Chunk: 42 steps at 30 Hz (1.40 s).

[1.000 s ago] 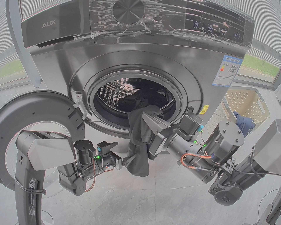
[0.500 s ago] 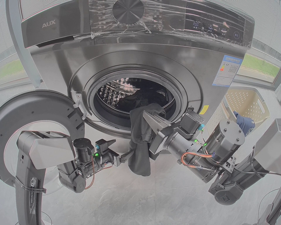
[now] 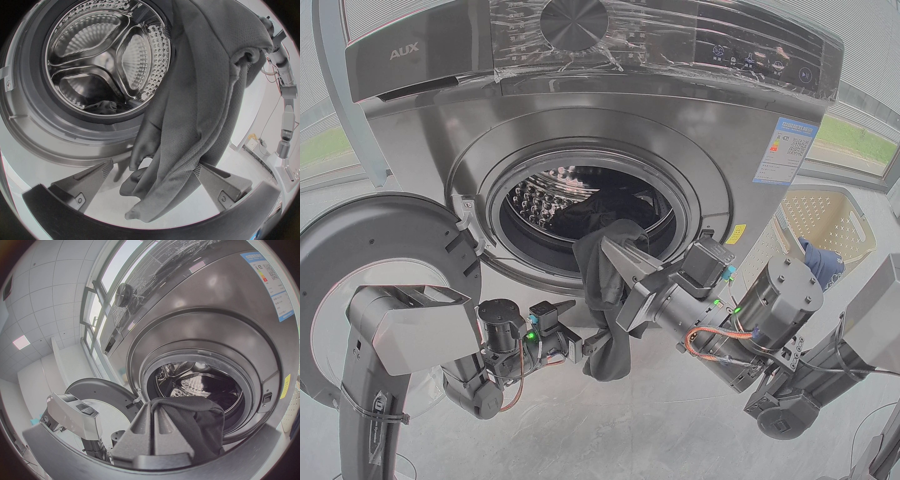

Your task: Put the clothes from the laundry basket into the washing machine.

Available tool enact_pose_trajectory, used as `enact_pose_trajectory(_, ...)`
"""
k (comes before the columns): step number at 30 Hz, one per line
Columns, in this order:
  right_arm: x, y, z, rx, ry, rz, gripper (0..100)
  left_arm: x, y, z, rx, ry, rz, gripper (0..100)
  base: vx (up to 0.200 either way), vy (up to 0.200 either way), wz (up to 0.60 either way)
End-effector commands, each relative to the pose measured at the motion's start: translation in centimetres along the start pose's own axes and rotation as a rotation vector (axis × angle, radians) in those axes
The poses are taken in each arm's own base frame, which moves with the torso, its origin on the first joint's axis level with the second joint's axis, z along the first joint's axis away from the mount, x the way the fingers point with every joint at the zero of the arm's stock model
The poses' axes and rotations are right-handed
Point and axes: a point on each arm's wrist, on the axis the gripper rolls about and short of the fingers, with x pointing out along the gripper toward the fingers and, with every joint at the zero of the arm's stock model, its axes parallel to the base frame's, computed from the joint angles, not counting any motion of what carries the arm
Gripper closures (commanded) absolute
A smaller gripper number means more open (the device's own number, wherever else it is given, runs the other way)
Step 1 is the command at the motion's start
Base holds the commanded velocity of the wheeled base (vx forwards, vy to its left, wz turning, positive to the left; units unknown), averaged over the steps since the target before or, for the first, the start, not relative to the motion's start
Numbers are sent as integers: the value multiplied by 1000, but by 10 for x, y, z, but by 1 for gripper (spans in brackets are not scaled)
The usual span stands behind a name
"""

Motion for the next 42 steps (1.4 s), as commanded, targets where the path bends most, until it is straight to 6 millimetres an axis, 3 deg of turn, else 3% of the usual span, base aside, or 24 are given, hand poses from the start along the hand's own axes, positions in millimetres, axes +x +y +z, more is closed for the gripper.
enact_pose_trajectory(1, 0, 0, 0, 2, 0, 0, 100, 1, -8, 1, 5, 0, -21, 0, 0, 0, 0)
enact_pose_trajectory(8, 0, -1, 0, 1, -1, -4, 100, -4, -11, -1, -1, 21, -25, 0, 0, 0, 0)
enact_pose_trajectory(18, 0, -1, -1, 1, 1, -4, 100, 7, 0, 25, 15, -89, -5, 0, 0, 0, 0)
enact_pose_trajectory(23, 0, 0, 0, 3, 1, -3, 100, 12, 0, 17, 13, -79, -7, 0, 0, 0, 0)
enact_pose_trajectory(24, 0, -1, 0, 2, 1, -4, 100, 13, 0, 16, 13, -77, -5, 100, 0, 0, 0)
enact_pose_trajectory(36, -1, -2, -2, 1, 8, -9, 100, 6, 6, 24, 14, -88, 38, 100, 0, 0, 0)
enact_pose_trajectory(42, -6, -9, -8, -6, 38, -29, 100, -39, -7, 60, 14, -88, 32, 100, 0, 0, 0)
